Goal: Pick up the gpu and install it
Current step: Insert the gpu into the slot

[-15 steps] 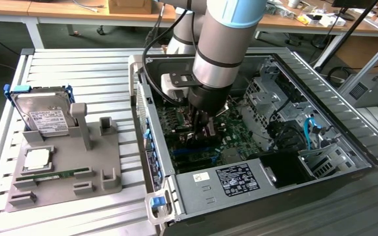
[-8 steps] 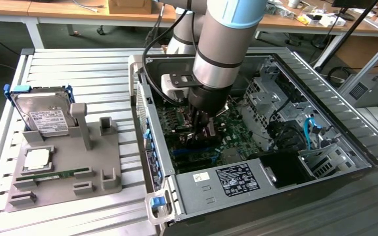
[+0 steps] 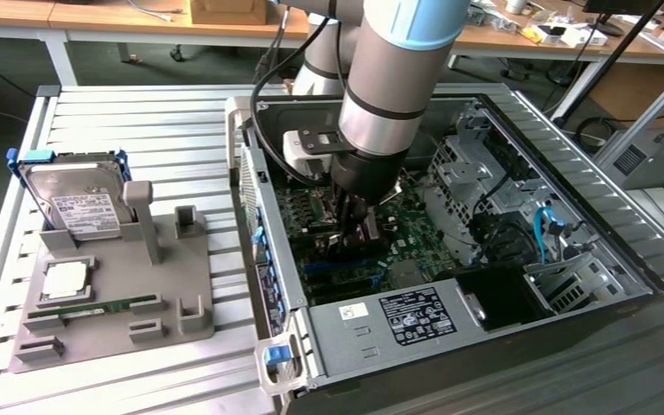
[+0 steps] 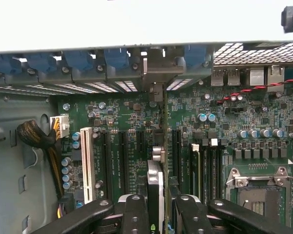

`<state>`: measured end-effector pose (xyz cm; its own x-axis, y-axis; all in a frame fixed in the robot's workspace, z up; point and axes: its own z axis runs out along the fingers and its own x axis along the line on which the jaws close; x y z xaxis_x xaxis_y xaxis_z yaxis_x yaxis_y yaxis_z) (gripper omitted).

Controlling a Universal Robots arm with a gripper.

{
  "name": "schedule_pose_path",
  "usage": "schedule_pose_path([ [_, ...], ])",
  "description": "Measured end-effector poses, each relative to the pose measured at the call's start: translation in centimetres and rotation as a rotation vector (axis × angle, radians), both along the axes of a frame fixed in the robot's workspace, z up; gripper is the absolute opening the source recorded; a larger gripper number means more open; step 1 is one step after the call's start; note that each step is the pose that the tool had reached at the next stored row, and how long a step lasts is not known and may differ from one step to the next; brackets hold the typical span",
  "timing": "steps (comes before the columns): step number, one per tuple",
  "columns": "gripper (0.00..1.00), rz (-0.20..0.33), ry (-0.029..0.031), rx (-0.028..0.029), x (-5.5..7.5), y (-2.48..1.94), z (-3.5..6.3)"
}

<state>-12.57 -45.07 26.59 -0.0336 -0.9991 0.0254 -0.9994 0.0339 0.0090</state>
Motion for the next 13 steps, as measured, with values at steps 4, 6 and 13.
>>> schedule_pose_path([
  [4, 0.27, 0.001, 0.0000, -0.0001, 0.00, 0.00, -0.03],
  [6, 0.27, 0.001, 0.0000, -0.0001, 0.00, 0.00, -0.06],
  [13, 0.27, 0.001, 0.0000, -0.0003, 0.00, 0.07, -0.07],
])
